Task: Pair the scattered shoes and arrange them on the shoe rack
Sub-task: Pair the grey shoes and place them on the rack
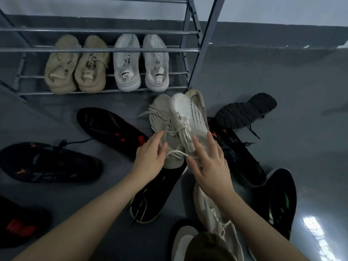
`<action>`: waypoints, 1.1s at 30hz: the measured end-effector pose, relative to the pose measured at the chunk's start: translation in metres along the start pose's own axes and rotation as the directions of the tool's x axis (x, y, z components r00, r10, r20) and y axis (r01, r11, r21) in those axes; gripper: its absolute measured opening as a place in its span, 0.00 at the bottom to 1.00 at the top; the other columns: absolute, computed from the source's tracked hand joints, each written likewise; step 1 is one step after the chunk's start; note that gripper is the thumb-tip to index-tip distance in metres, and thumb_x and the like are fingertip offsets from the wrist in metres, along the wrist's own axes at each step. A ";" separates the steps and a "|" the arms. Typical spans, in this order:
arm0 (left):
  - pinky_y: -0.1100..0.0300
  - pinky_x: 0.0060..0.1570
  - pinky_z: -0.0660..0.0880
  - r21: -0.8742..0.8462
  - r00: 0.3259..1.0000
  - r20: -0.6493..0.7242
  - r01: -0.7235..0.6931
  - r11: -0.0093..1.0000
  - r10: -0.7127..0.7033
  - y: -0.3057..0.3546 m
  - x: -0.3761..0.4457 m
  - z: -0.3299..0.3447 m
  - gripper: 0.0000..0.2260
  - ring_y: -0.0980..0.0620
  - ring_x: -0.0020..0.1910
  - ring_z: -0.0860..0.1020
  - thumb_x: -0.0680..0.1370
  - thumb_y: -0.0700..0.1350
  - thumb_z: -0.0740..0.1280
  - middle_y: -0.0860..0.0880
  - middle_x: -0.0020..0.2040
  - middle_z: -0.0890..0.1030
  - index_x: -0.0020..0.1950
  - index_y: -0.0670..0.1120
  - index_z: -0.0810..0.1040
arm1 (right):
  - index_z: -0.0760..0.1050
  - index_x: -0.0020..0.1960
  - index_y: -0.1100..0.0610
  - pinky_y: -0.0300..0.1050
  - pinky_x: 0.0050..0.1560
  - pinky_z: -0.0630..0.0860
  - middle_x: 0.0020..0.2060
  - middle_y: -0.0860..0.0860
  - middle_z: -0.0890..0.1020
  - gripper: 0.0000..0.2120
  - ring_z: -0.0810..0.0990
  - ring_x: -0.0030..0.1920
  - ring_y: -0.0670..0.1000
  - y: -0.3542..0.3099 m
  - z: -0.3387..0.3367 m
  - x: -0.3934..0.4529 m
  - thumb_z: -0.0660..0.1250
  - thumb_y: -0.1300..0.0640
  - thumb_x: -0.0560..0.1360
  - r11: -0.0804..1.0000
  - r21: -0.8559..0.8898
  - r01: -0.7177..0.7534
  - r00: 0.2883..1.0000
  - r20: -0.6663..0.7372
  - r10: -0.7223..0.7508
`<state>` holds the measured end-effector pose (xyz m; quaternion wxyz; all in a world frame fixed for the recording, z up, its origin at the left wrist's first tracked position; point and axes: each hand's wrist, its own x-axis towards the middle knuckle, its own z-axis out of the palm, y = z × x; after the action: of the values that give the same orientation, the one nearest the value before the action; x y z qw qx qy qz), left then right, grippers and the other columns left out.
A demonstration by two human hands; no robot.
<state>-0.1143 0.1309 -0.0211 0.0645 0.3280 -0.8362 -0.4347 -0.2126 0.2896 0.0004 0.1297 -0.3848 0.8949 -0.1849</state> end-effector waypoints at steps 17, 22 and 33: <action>0.46 0.66 0.57 0.082 0.993 -0.104 0.059 0.995 -0.050 0.012 -0.008 0.028 0.27 0.43 0.70 0.63 0.78 0.59 0.56 0.43 0.74 0.62 0.74 0.51 0.56 | 0.73 0.66 0.50 0.29 0.63 0.61 0.70 0.56 0.67 0.26 0.67 0.67 0.46 0.044 -0.027 -0.014 0.65 0.43 0.71 0.933 0.357 -0.046 0.950 -0.272 0.151; 0.42 0.62 0.63 0.251 0.989 -0.139 0.089 0.964 -0.055 0.019 -0.006 0.040 0.38 0.36 0.65 0.67 0.72 0.62 0.65 0.36 0.71 0.63 0.75 0.49 0.53 | 0.72 0.67 0.48 0.37 0.61 0.63 0.70 0.54 0.66 0.28 0.66 0.66 0.46 0.051 -0.024 -0.011 0.64 0.39 0.69 0.900 0.407 -0.160 0.922 -0.264 0.283; 0.47 0.58 0.63 0.320 0.980 -0.178 0.141 0.937 -0.087 0.020 0.009 0.039 0.42 0.38 0.60 0.69 0.65 0.61 0.71 0.40 0.67 0.67 0.74 0.53 0.57 | 0.65 0.67 0.36 0.56 0.58 0.71 0.73 0.47 0.59 0.33 0.64 0.70 0.50 0.031 -0.003 0.001 0.60 0.26 0.65 0.856 0.371 -0.360 0.879 -0.172 0.444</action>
<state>-0.1465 0.1605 -0.0308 0.0504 0.4162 -0.8688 -0.2634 -0.2343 0.3094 -0.0100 0.1134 -0.1342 0.9212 -0.3470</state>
